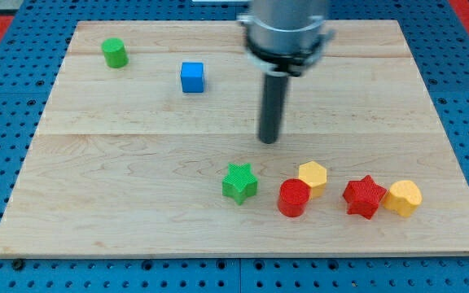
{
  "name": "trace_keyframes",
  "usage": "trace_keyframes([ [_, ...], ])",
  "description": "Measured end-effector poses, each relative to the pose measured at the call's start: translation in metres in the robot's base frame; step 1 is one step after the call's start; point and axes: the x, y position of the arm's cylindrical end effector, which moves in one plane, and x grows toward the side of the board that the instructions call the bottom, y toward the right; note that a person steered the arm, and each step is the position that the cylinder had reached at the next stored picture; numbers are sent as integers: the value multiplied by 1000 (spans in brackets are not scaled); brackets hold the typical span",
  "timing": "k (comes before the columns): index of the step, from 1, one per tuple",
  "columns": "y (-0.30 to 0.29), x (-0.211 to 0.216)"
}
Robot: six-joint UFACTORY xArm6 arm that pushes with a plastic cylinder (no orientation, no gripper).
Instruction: Slide the green star vertical to the yellow hexagon
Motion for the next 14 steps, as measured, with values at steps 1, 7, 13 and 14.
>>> trace_keyframes([
  [1, -47, -1],
  [7, -30, 107],
  [13, -16, 23],
  [14, -16, 45],
])
